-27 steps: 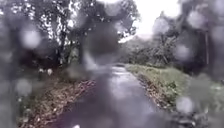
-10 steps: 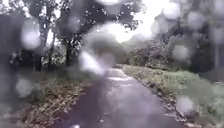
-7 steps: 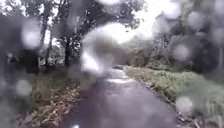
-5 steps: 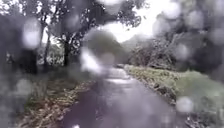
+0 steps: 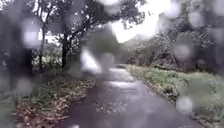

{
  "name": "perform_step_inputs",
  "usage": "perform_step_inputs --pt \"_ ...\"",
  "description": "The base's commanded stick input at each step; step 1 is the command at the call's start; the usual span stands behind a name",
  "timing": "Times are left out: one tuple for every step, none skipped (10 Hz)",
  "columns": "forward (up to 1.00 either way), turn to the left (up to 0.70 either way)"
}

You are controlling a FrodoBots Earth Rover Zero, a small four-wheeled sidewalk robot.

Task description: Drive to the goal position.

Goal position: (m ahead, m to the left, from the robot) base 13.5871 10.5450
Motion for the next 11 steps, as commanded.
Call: perform_step_inputs --pt "0.85 -0.24" --pt "0.85 -0.34" --pt "0.85 -0.34" --pt "0.85 -0.34" --pt "0.85 -0.34" --pt "0.85 -0.34" --pt "0.85 -0.09" --pt "0.85 -0.03" --pt "0.85 0.00" --pt "0.85 0.00" --pt "0.85 0.00"
